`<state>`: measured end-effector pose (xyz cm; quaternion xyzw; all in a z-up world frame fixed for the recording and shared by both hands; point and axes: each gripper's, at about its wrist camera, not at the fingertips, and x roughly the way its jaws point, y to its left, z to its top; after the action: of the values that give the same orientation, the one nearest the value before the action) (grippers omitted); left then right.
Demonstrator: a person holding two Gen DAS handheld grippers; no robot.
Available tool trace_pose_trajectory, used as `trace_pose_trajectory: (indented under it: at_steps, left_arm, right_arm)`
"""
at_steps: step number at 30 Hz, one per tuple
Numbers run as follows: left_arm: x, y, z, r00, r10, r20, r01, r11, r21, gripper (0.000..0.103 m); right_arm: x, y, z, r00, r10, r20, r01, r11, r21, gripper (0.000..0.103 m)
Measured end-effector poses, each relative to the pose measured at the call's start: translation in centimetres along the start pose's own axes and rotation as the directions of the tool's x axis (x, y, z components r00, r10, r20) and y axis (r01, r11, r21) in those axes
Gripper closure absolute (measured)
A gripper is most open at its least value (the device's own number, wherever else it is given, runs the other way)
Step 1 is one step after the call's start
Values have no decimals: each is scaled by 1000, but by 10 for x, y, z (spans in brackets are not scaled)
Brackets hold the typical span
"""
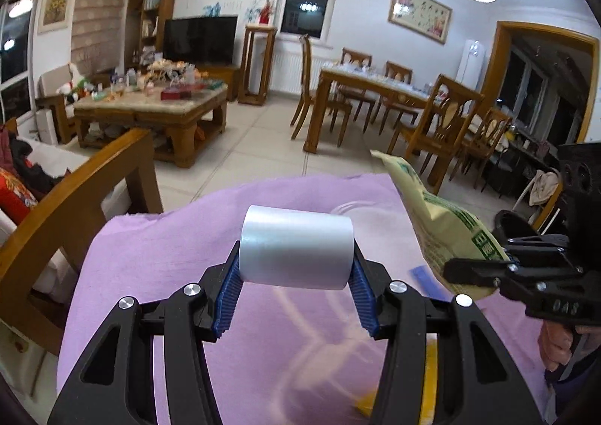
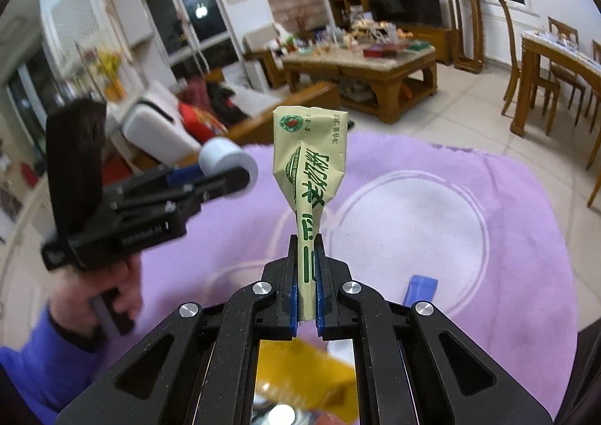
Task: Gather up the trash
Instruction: 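Carry white roll and paper packet over the black bin and open both tools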
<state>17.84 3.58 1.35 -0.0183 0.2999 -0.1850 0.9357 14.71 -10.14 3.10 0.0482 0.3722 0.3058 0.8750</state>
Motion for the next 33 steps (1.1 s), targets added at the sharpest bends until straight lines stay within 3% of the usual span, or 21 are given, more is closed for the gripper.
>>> trace_pose_trajectory:
  at_steps: [5,14,24,33]
  left_arm:
    - [-31,-46,1,998,-36,57,34,999,33,52]
    - [-41,-138,-4,990,-125,68,116,985,129,52]
    - [-4,-243,-10,959,-283,-4,277,938,209,52]
    - [44,-307,-24,923,-368,-110,384,895,228,52]
  right_arm:
    - [-57,-14,-8,995,13,94,-18,999,49,96]
    - [-152,-55,-42,978,-40,205,13,992,127,96]
    - [-254,-138,-109,944,-168,286,85,956,281,96]
    - [-306,-215,-178,918,-275,285,131,891,434,96]
